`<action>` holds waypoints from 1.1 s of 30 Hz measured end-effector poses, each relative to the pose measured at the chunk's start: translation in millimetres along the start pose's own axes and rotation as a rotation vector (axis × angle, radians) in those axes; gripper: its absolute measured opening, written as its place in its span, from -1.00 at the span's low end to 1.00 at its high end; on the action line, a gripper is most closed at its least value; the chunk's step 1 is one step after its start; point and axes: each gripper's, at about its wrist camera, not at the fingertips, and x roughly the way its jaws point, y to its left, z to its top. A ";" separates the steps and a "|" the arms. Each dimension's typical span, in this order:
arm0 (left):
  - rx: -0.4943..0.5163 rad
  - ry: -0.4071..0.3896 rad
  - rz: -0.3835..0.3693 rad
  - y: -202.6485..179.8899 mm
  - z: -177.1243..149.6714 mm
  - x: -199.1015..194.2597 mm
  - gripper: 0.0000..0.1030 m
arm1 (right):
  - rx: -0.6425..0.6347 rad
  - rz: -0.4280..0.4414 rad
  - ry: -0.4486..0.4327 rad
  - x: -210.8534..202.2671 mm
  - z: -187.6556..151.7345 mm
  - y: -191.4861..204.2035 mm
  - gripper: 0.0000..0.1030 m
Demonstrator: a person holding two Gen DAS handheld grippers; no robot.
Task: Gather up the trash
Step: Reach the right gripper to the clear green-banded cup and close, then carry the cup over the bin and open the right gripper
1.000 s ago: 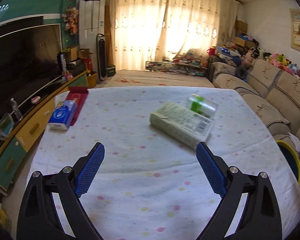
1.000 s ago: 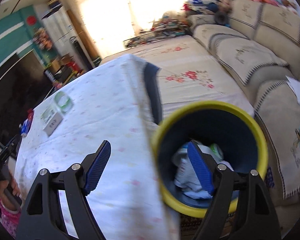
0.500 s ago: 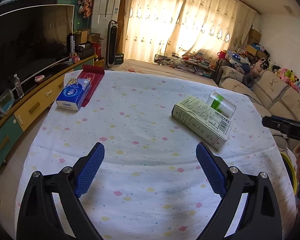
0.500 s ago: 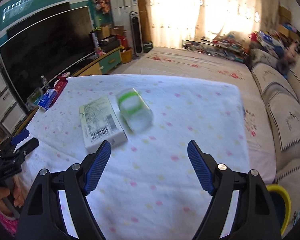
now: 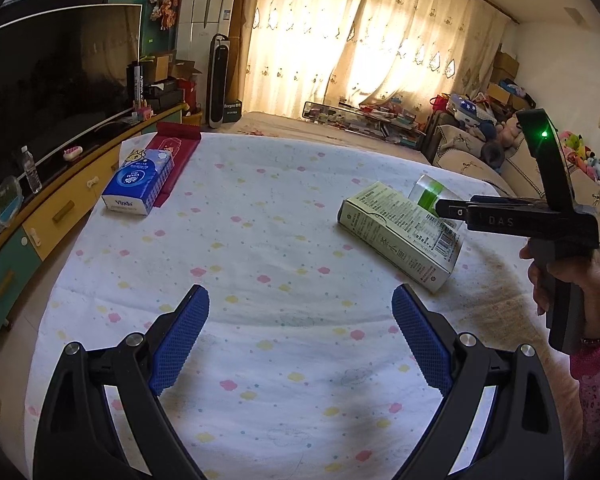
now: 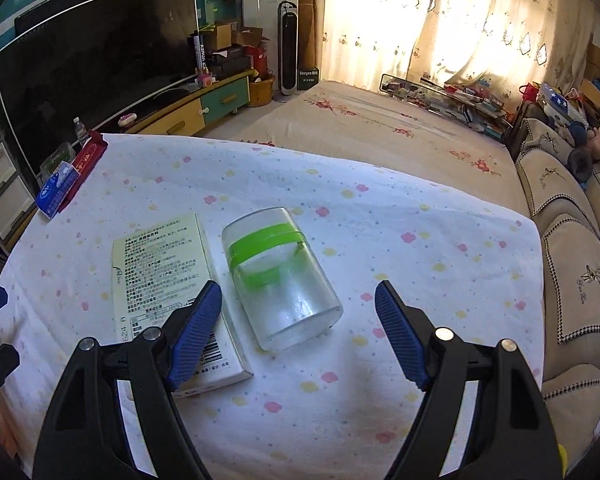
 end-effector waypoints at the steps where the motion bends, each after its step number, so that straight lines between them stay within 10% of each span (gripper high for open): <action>1: -0.002 0.001 -0.002 0.0 0.0 0.4 0.77 | 0.003 0.004 0.001 2.6 -0.5 0.3 0.45; 19: -0.001 0.009 0.005 2.4 -0.5 6.9 0.77 | 0.035 0.083 0.021 18.6 -2.6 -2.3 0.03; 33: 0.011 0.010 0.020 0.8 -2.5 9.7 0.77 | 0.144 0.035 -0.022 -59.8 -62.6 -32.1 -0.06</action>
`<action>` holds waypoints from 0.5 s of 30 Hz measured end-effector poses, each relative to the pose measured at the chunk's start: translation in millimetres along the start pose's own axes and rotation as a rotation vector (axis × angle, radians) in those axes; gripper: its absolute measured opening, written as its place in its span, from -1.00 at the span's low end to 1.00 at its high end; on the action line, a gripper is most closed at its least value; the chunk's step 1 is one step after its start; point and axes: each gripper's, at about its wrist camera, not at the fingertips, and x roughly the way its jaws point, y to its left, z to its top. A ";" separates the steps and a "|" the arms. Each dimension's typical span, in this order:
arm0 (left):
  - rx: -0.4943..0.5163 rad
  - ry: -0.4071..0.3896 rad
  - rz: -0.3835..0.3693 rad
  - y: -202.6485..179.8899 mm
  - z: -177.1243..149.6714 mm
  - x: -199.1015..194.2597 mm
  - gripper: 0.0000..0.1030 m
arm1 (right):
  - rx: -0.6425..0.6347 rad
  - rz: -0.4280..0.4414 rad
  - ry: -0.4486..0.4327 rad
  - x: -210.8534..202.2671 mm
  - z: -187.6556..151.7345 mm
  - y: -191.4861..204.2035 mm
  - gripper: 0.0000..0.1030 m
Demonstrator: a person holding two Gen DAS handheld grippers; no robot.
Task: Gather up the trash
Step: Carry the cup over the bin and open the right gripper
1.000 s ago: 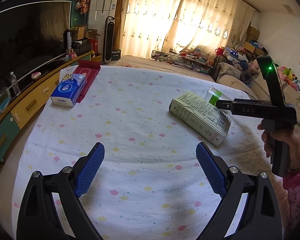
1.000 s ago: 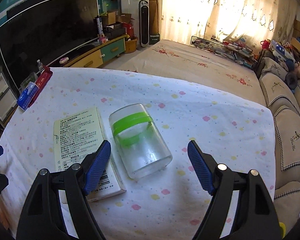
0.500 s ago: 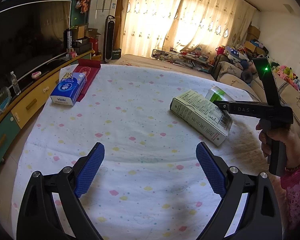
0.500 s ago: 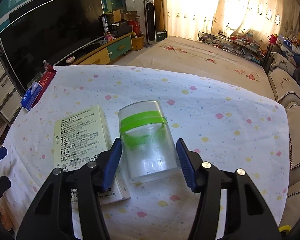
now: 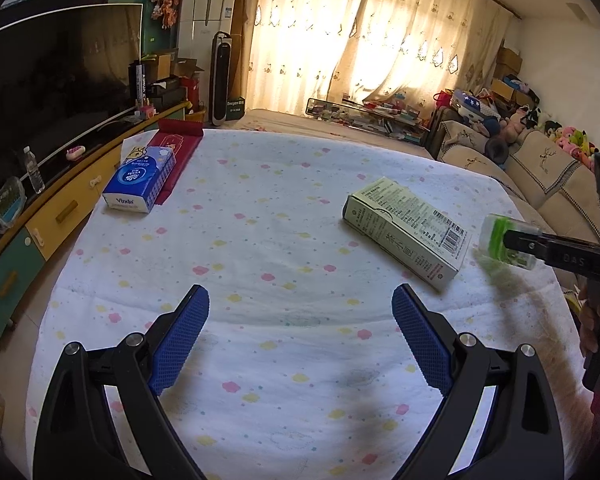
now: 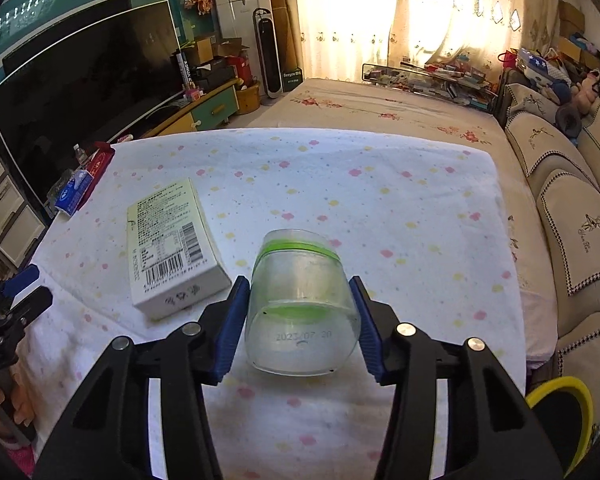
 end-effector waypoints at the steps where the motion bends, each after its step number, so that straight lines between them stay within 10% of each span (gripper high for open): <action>1: 0.003 0.000 0.002 -0.5 -0.1 -0.3 0.77 | 0.014 0.005 -0.005 -9.4 -7.3 -3.8 -0.06; 15: 0.028 -0.009 0.011 -6.2 -1.2 -4.6 0.77 | 0.153 -0.050 -0.095 -112.8 -100.2 -55.5 -0.06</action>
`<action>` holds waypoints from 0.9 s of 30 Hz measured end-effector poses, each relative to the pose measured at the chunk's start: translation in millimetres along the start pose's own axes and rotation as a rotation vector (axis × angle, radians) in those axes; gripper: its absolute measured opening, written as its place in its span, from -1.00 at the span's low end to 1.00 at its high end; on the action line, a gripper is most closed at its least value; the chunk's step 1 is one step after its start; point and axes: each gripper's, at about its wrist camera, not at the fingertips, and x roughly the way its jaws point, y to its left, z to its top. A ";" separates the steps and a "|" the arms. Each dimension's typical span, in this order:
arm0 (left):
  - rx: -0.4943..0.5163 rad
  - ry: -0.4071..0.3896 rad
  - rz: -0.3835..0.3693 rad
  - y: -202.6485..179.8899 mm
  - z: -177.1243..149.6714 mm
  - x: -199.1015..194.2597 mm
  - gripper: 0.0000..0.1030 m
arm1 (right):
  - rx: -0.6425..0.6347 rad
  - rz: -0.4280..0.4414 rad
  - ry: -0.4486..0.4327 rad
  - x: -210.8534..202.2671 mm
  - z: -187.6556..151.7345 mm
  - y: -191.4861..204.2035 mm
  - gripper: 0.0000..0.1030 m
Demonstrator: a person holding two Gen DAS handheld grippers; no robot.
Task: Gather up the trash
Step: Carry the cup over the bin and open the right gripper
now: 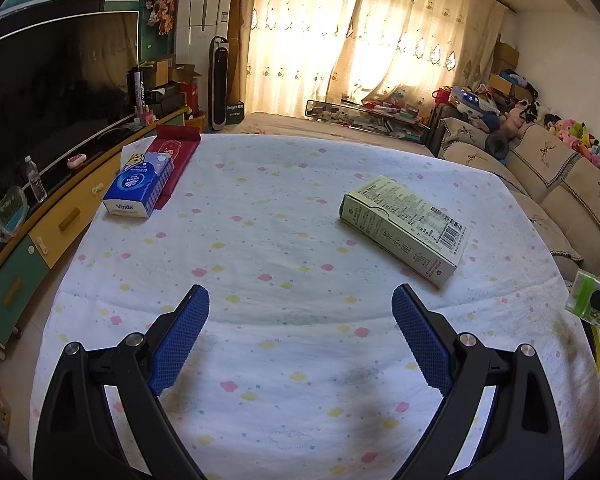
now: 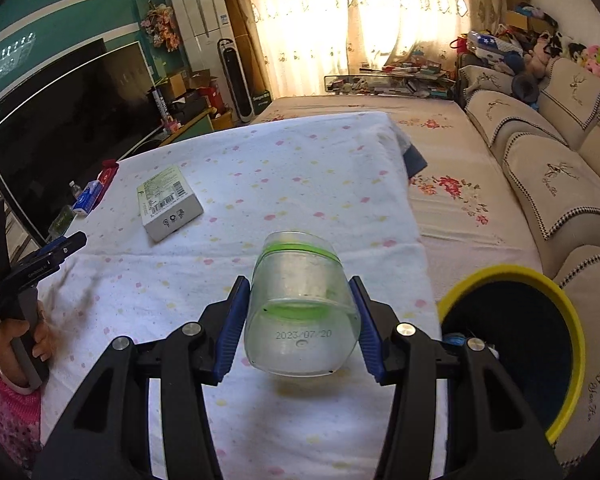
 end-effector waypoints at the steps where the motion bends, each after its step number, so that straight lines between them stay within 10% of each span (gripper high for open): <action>1: 0.002 -0.001 -0.002 -0.7 0.0 -0.3 0.77 | 0.011 -0.019 -0.010 -6.3 -3.1 -6.6 -0.06; 14: 0.045 -0.012 -0.024 -11.9 -0.3 -6.7 0.77 | 0.238 -0.284 0.014 -24.4 -51.6 -116.9 -0.06; 27: 0.075 0.002 -0.045 -22.9 -1.5 -4.7 0.78 | 0.282 -0.293 0.018 -13.4 -61.7 -126.0 0.08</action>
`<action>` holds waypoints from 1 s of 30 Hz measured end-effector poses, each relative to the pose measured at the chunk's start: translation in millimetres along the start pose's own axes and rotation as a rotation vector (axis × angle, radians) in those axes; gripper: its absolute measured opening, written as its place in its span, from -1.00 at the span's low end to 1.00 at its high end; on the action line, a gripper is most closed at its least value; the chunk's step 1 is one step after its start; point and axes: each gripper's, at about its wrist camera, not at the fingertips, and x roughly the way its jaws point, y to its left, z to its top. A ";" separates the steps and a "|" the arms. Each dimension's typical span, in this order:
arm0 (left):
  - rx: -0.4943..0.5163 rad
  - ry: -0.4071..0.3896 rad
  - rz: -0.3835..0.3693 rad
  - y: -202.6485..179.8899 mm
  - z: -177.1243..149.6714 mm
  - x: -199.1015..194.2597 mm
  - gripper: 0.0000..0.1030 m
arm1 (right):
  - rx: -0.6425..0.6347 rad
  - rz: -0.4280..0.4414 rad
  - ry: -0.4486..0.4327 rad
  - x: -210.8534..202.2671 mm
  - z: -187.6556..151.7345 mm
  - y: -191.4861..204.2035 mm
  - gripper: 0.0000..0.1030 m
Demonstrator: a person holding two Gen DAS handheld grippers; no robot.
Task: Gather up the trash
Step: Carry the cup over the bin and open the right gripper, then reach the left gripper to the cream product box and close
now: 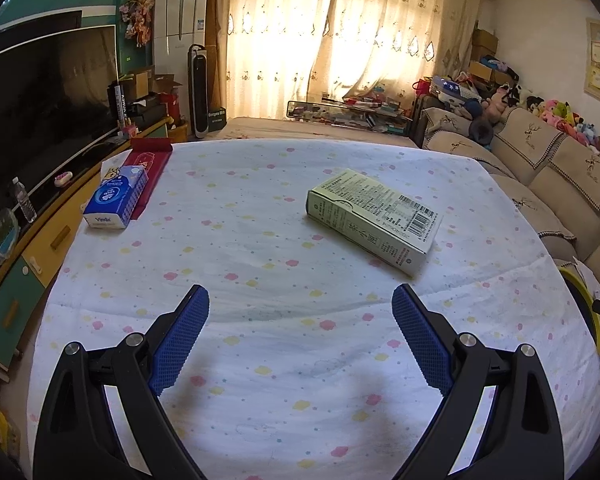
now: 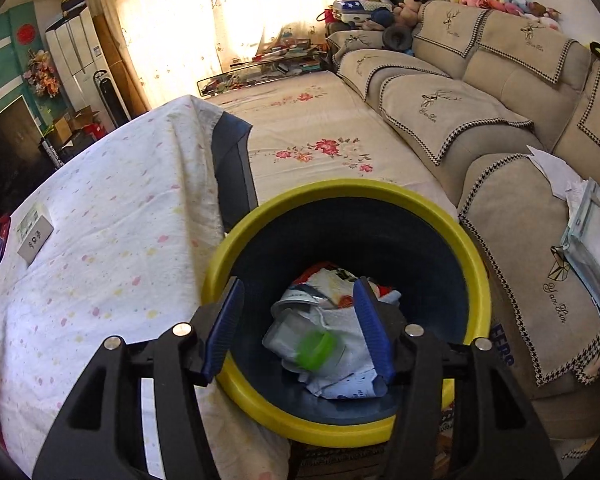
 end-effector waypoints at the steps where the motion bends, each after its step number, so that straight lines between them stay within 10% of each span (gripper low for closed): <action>1: -0.003 0.011 -0.013 -3.2 0.7 1.2 0.77 | -0.005 0.003 0.000 0.2 -0.6 3.3 0.09; 18: 0.070 0.130 0.091 -125.2 76.7 70.4 0.77 | -0.004 0.086 -0.012 -5.4 -0.2 1.5 0.13; 30: 0.117 0.204 0.246 -134.0 79.2 116.3 0.77 | 0.007 0.133 0.013 3.7 -4.2 -1.0 0.14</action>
